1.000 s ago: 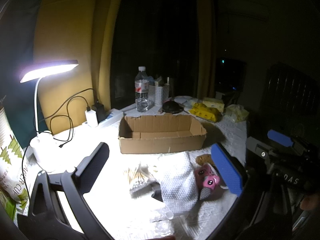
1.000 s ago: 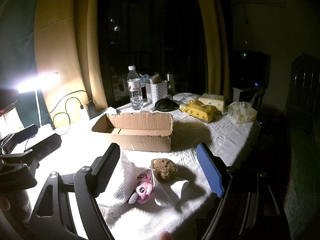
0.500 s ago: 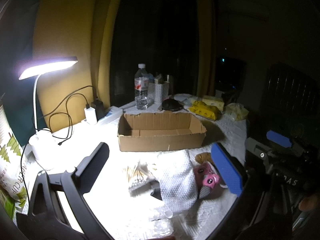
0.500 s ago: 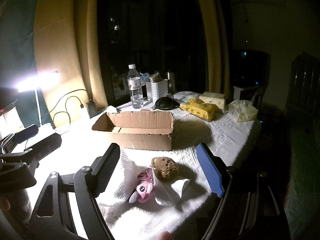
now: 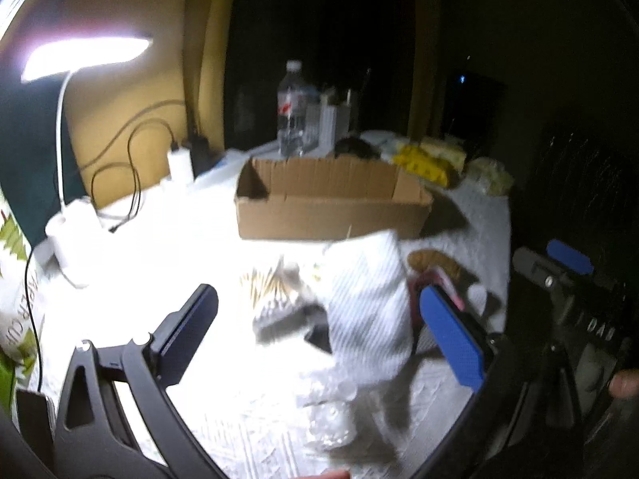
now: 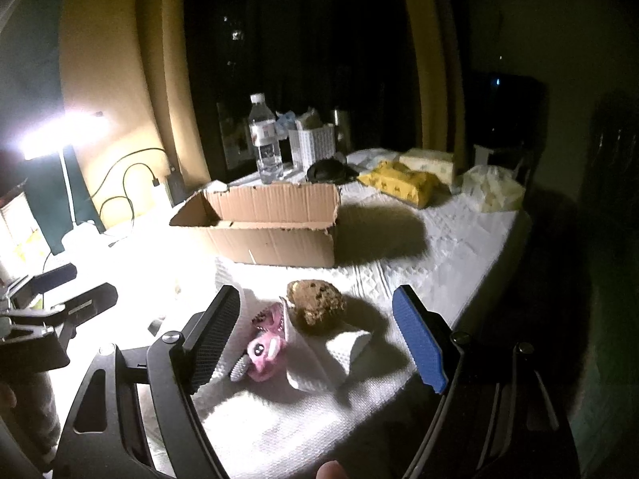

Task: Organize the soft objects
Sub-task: 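Reach the left tool to the clear bubble-wrap bag and grasp it while the right tool approaches the white cloth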

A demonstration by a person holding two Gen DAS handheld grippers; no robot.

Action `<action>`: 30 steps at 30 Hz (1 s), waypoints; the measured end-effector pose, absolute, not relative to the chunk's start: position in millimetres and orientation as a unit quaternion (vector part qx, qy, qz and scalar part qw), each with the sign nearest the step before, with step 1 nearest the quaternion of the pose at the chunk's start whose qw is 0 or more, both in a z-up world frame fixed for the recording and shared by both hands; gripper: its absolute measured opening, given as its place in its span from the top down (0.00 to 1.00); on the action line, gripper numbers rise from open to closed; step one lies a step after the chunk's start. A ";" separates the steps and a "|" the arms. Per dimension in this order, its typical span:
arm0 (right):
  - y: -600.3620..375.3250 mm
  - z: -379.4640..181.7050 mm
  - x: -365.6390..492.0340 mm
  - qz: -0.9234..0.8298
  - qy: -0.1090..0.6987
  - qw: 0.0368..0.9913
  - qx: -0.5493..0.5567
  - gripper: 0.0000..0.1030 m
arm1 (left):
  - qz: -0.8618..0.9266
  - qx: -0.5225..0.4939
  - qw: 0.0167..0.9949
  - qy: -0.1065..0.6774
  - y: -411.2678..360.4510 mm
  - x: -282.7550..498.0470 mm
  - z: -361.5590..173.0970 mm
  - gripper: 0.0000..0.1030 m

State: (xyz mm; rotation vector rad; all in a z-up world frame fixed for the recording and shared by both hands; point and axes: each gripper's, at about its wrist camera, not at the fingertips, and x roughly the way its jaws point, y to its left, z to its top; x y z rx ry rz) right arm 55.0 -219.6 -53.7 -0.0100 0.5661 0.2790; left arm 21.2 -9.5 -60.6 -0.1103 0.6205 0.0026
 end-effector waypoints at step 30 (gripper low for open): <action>-240.6 -100.8 81.8 0.148 0.333 0.931 -0.002 0.23 | -0.011 -0.033 0.898 0.439 -24.6 13.7 -147.9 0.35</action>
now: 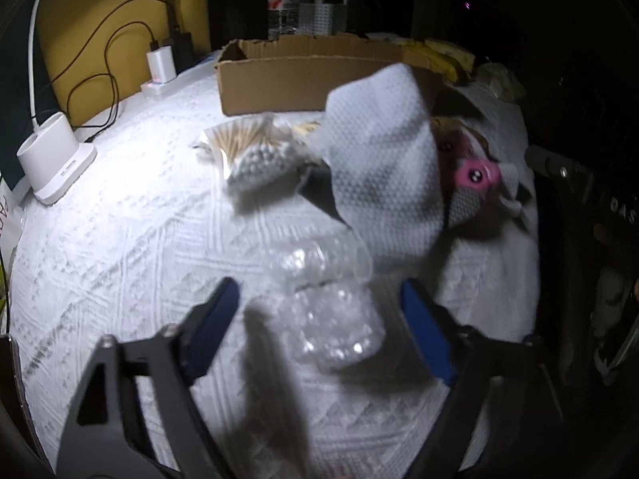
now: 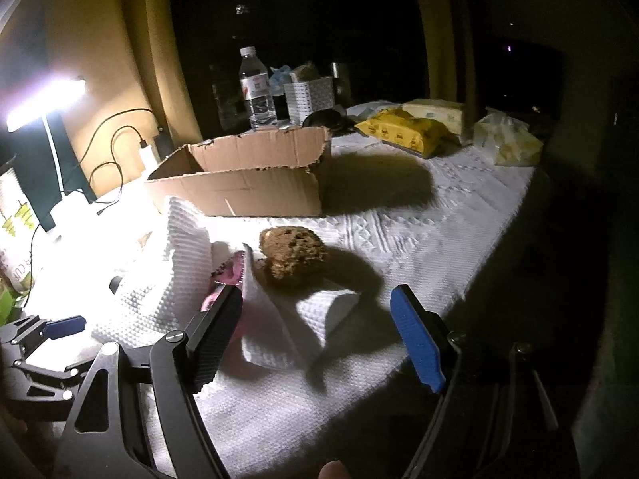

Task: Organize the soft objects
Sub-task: 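Reach the left tool to the clear bubble-wrap bag and grasp it while the right tool approaches the white cloth, then grasp the white cloth with the right tool while the left tool lifts the bubble-wrap bag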

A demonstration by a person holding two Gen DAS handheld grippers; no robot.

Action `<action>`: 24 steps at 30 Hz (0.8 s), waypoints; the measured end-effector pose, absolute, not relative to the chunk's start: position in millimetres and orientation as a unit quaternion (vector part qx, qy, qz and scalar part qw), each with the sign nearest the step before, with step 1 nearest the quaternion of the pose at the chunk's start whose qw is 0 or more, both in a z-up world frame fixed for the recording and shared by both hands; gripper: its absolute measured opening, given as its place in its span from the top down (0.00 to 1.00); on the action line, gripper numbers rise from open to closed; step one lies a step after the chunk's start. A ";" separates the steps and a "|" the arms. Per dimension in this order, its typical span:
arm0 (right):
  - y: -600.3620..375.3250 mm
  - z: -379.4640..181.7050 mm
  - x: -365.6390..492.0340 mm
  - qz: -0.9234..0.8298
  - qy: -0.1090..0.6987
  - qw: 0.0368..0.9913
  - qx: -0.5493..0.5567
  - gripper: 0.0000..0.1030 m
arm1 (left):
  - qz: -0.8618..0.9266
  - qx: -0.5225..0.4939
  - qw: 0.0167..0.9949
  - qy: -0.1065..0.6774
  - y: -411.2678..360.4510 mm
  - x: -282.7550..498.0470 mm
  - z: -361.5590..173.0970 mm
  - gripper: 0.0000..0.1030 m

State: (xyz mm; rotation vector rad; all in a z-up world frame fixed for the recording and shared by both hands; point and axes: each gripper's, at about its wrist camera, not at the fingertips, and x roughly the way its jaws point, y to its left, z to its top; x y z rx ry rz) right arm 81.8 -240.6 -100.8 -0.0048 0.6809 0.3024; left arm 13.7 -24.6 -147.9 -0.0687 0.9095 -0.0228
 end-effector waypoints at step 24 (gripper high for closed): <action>-119.6 -103.0 112.0 0.260 0.347 0.900 -0.049 0.54 | -0.008 -0.074 0.912 0.403 29.1 11.2 -120.2 0.64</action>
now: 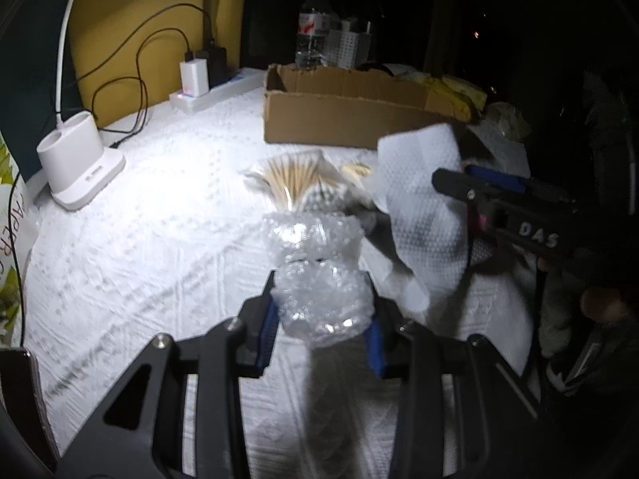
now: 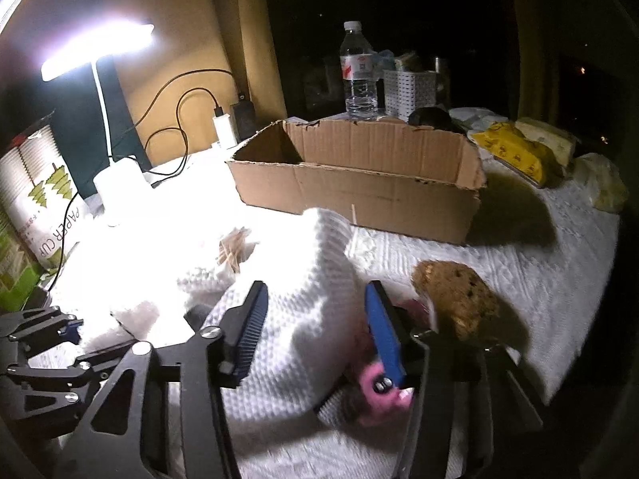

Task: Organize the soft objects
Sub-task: 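Grasp the white cloth with the right tool while the left tool lifts the bubble-wrap bag, then carry the bubble-wrap bag and the white cloth over the cardboard box with both tools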

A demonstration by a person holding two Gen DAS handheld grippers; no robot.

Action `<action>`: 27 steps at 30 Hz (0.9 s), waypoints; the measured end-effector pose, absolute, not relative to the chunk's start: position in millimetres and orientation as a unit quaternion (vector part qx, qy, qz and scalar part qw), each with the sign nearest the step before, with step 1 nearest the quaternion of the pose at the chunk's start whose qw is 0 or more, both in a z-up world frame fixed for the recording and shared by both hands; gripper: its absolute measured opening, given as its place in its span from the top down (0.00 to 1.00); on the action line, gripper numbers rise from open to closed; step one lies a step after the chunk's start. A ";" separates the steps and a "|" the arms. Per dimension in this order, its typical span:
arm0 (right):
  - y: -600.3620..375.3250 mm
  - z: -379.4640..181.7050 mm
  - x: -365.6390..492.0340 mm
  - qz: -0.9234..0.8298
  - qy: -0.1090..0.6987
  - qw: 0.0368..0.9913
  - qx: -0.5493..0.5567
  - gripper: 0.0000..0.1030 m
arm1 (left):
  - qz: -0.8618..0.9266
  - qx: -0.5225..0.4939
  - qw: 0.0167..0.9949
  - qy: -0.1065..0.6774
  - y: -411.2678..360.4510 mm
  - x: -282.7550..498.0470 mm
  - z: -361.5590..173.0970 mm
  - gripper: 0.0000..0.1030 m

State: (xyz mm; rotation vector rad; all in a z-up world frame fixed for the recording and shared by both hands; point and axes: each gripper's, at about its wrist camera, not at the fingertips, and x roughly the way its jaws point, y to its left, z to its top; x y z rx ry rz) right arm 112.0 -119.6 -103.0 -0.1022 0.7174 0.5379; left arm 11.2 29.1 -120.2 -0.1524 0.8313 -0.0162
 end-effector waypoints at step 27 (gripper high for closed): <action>-146.2 -8.1 137.2 0.282 0.268 0.921 -0.039 0.97 | -0.023 -0.064 0.938 0.340 36.7 87.9 -51.6 0.64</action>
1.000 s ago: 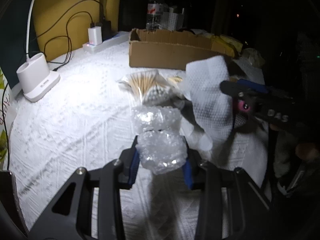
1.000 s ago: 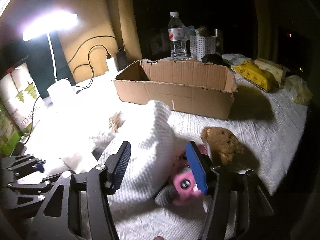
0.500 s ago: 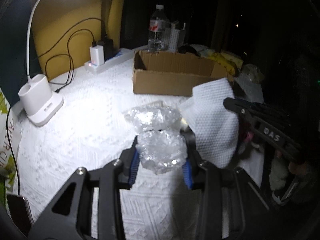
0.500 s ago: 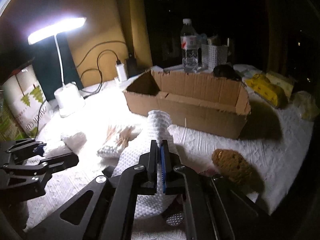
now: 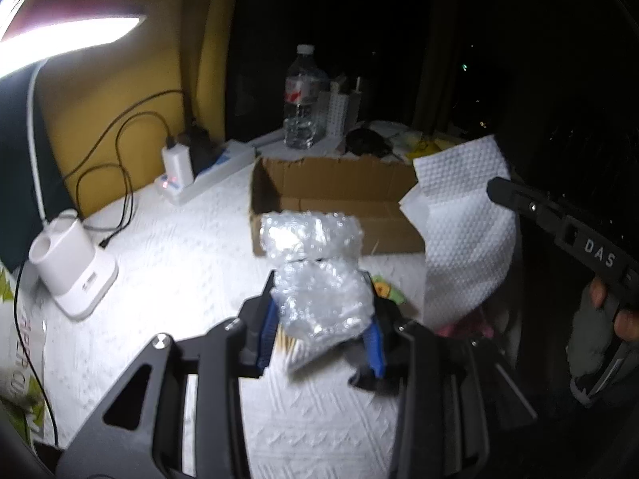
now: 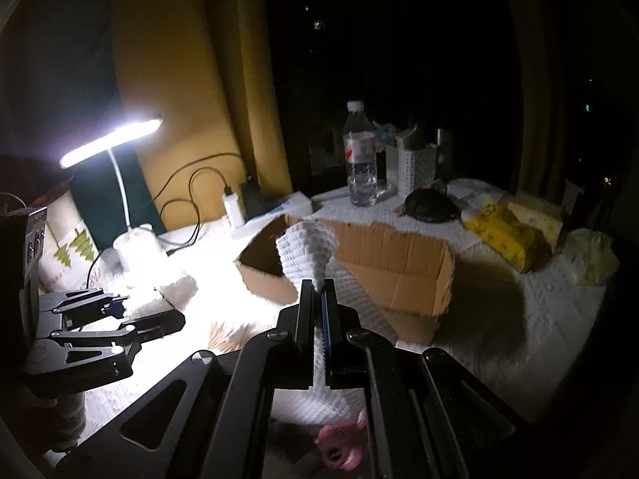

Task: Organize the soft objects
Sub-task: 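Carry the bubble-wrap bag and the white cloth over the cardboard box with both tools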

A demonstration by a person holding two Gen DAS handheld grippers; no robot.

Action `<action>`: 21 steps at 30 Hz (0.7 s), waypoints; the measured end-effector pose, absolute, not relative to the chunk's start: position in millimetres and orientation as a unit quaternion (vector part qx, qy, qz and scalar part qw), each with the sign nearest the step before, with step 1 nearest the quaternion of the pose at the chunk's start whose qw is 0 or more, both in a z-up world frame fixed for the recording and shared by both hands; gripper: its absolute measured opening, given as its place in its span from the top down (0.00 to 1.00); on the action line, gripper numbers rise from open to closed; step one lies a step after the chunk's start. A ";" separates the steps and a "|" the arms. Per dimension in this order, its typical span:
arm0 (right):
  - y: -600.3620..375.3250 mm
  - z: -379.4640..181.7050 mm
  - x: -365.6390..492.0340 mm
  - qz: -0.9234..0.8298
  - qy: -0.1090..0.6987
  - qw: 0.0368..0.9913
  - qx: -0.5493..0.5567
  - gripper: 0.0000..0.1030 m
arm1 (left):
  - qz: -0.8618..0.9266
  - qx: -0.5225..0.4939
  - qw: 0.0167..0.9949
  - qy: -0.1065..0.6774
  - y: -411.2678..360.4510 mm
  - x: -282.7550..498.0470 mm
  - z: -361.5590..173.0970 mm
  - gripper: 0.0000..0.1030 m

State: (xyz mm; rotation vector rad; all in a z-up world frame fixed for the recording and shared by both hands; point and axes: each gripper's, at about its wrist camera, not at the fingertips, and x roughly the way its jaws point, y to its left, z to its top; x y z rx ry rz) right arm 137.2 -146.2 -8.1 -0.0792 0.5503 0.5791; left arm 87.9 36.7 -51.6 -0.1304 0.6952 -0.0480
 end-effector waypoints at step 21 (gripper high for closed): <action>-165.2 23.0 216.4 0.260 0.236 0.935 -0.050 0.97 | -0.040 -0.052 0.944 0.324 -1.2 178.0 -31.4 0.63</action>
